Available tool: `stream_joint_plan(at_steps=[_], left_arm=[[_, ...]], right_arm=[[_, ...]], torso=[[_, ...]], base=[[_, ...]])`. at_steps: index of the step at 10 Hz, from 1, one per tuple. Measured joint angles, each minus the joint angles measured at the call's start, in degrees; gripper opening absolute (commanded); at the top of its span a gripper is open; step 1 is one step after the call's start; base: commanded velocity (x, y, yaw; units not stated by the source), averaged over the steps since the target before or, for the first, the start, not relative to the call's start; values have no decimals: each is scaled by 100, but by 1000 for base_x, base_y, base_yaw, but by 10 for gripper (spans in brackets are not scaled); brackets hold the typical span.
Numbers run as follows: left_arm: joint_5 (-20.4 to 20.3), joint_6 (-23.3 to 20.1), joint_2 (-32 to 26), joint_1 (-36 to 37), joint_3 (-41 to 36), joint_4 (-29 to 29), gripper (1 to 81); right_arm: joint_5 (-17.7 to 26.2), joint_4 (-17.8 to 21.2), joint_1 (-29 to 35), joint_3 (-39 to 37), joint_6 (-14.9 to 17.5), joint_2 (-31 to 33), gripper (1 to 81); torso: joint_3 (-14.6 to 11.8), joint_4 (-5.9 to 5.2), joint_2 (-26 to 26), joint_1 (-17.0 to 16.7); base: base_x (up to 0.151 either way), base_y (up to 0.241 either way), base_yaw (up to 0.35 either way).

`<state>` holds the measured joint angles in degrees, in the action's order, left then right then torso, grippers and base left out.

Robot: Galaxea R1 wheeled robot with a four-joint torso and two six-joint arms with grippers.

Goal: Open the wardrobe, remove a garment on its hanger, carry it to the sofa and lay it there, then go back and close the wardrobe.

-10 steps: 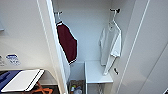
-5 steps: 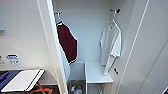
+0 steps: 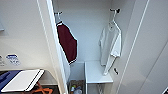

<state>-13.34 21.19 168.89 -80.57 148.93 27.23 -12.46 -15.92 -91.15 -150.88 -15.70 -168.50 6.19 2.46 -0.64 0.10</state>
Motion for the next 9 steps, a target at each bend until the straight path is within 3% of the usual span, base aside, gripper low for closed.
stream_joint_plan(at_steps=[3, 5, 7, 9], left_arm=[[-39, 105, 85, 271, 38, -34, 811], [-221, 202, 149, 461, 38, -371, 811], [-634, 590, 187, 623, 35, -894, 811], [-783, 916, 204, 802, 35, -1015, 811]], right_arm=[[6, -1, 11, -27, 0, 2, 811], [6, -1, 22, -27, -11, 0, 811], [9, -1, 28, -27, -26, -13, 811], [67, 0, 101, -27, -37, -17, 811]], torso=[[0, 0, 0, 2], [0, 0, 0, 2], [0, 0, 0, 2], [2, 0, 0, 2]], base=[[0, 0, 0], [0, 0, 0], [0, 0, 0], [0, 0, 0]])
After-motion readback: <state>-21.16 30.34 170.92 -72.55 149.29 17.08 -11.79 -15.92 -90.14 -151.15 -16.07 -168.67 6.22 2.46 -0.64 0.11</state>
